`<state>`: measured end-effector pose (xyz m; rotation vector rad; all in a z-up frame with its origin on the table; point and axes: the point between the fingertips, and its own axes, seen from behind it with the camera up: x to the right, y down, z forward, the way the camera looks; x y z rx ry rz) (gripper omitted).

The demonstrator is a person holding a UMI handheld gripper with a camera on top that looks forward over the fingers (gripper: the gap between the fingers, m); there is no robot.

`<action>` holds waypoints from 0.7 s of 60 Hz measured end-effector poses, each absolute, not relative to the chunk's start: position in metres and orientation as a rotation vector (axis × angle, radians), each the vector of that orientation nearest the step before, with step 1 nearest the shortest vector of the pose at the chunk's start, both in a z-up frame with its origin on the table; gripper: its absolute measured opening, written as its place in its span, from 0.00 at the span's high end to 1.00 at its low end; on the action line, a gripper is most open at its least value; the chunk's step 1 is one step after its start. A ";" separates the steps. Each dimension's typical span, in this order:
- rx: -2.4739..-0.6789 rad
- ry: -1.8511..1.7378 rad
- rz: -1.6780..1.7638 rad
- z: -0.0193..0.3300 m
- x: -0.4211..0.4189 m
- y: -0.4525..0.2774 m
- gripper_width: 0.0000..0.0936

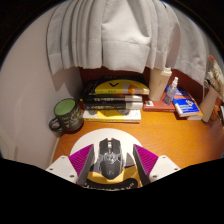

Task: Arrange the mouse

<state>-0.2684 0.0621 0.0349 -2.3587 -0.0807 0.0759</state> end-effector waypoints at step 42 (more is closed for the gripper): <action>-2.191 0.001 0.071 0.179 -0.035 -0.157 0.12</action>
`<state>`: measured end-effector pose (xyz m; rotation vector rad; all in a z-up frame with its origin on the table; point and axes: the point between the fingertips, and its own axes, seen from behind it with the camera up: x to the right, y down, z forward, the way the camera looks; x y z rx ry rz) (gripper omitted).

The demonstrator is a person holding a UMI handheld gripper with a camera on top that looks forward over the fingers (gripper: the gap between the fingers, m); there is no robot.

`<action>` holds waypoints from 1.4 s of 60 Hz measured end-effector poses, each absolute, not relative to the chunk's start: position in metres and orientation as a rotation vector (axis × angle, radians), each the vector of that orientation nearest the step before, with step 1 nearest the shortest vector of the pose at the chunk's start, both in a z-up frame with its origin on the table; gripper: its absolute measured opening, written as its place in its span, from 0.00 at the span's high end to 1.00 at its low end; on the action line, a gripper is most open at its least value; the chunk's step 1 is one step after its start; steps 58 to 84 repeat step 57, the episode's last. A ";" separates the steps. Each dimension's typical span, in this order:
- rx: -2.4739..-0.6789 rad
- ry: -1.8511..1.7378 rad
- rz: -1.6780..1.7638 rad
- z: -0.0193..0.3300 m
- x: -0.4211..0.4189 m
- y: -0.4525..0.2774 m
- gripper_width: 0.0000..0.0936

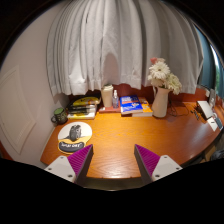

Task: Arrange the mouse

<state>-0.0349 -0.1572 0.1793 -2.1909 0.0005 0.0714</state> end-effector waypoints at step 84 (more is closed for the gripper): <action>-2.112 -0.052 0.076 0.213 -0.003 -0.208 0.12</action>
